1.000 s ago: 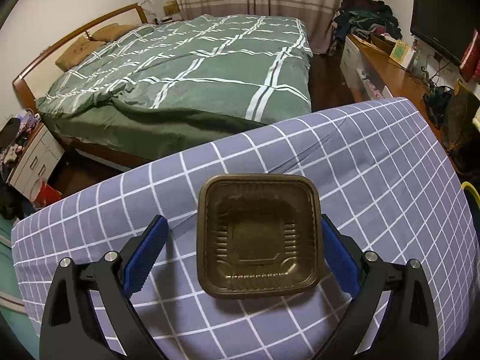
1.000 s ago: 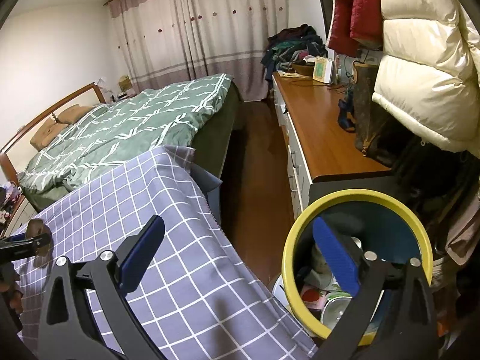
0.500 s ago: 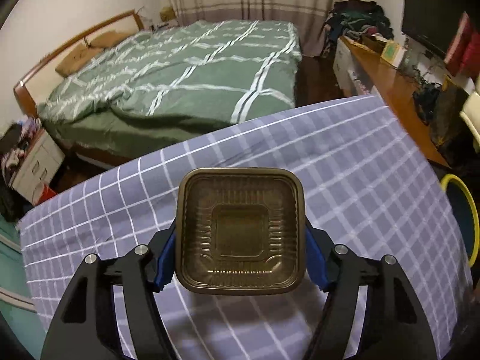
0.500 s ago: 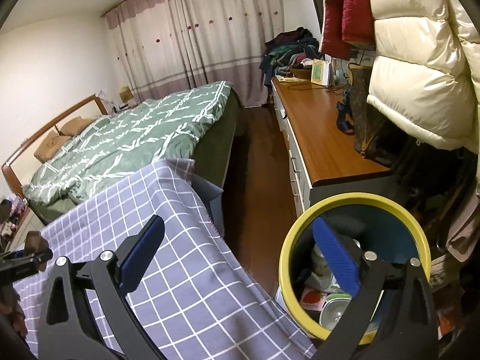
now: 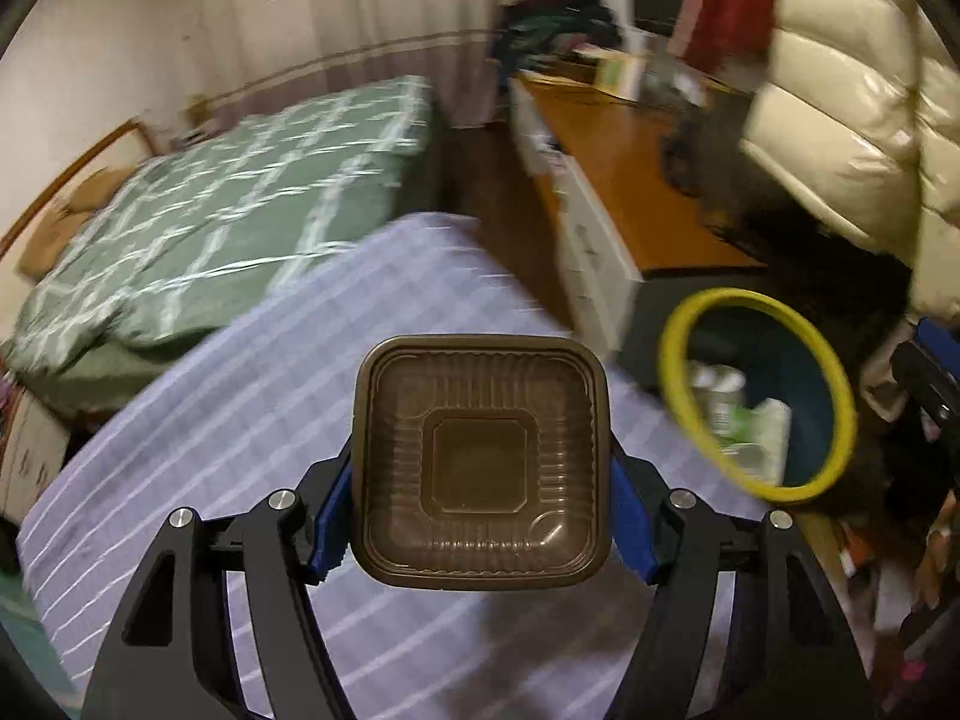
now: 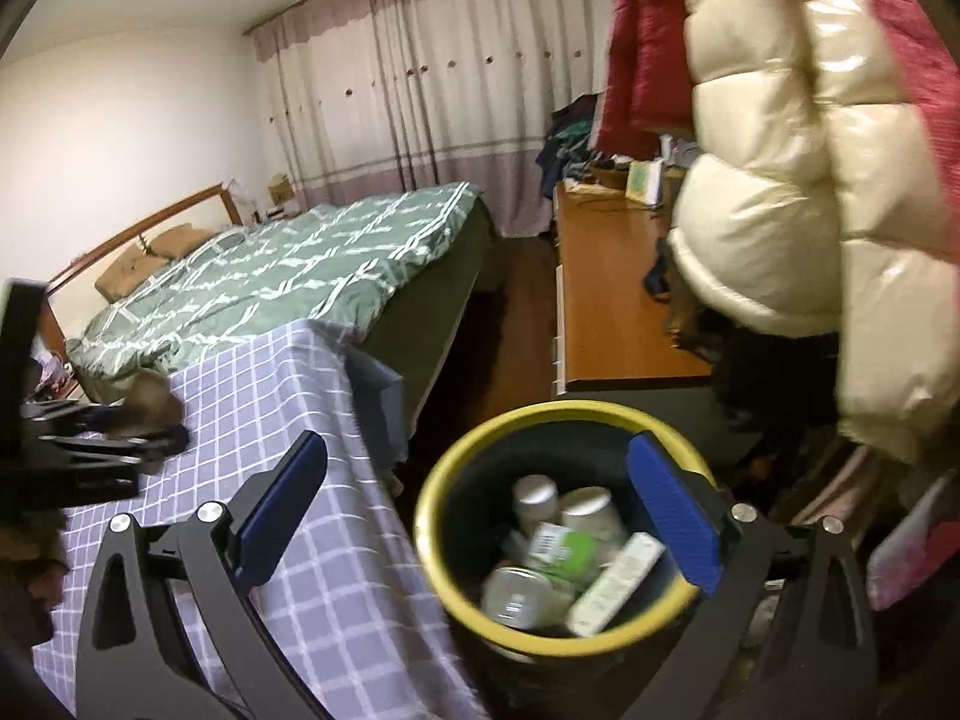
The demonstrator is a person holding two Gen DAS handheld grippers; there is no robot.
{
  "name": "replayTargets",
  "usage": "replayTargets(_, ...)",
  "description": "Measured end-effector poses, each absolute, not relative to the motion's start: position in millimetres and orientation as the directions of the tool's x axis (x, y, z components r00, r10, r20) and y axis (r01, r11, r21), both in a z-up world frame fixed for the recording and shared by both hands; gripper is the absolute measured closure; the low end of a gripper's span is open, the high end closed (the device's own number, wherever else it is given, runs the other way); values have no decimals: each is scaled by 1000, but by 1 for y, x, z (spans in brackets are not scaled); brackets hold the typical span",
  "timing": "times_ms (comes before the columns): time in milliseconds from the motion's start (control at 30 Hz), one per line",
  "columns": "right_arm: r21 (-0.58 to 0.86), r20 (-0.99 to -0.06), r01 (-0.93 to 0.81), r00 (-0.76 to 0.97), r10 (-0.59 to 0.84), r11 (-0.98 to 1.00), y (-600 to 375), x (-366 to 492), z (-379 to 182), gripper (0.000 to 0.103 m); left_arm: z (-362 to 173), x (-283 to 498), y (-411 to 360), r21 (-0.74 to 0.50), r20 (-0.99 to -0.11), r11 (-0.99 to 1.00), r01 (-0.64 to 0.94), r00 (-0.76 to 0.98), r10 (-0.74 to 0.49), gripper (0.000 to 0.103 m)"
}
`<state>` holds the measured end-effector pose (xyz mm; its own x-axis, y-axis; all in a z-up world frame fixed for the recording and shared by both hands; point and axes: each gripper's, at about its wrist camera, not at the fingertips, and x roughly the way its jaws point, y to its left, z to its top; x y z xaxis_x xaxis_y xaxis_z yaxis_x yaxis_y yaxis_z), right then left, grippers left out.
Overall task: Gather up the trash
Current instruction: 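Carry the tray over the bin and open the left gripper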
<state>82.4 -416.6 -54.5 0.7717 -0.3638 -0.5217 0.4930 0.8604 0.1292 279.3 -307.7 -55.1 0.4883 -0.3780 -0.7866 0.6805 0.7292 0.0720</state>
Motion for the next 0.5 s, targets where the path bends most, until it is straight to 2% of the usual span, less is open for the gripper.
replayTargets(233,95,-460,575,749,-476,813,-451,18,-37,7,-84,237,-434,22,-834,592,805,341,-434,33)
replayTargets(500,178,-476,626,730,-490,759,-490,-27,-42,7,-133,209,-521,19,-892,514,857,247,-379,33)
